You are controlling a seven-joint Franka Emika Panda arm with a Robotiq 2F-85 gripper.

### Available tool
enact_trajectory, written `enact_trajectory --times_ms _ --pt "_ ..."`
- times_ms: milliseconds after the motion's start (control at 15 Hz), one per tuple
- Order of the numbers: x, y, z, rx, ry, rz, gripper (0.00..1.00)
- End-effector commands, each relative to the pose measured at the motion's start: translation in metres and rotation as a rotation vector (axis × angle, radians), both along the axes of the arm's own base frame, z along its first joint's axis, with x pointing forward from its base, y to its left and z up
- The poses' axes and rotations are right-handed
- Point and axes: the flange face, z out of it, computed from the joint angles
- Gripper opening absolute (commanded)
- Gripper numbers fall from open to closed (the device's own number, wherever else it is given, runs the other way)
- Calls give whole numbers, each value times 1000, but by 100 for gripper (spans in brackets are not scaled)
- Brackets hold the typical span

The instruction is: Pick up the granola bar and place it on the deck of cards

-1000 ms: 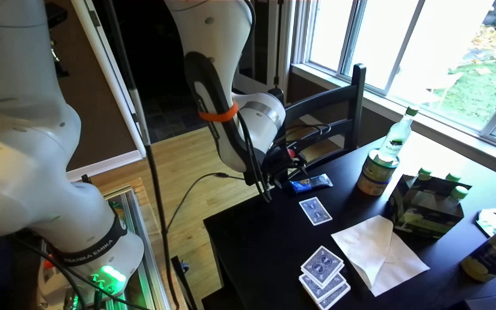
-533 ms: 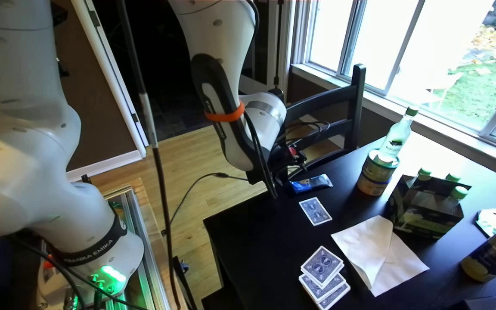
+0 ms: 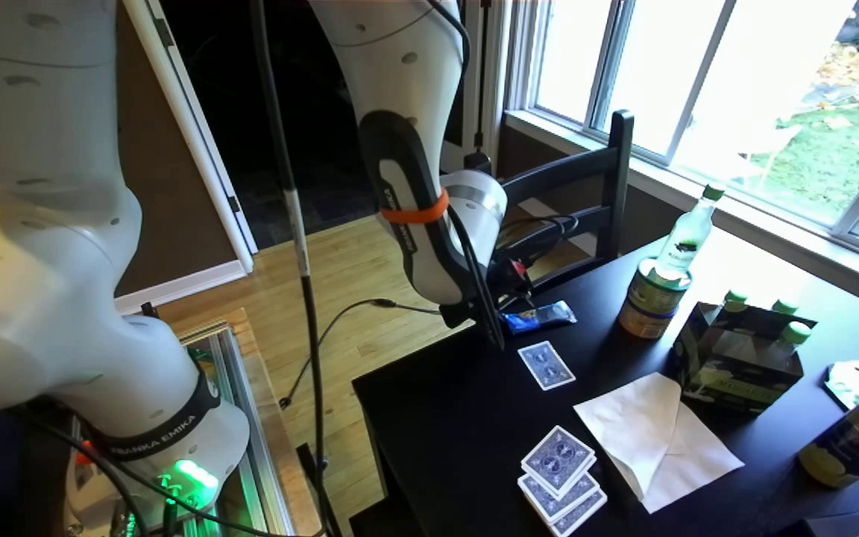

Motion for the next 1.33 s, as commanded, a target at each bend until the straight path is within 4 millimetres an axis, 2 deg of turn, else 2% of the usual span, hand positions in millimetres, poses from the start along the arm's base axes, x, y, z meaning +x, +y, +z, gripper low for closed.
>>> enact_trajectory --times_ms 0,67,400,667,1267 --pt "4 -1 -10 21 7 31 30" --pt "3 -1 -12 20 17 36 23" --pt "-4 0 -17 21 46 35 0" --pt "-8 2 -6 12 38 16 0" --pt "-25 -4 53 -32 -58 -54 0"
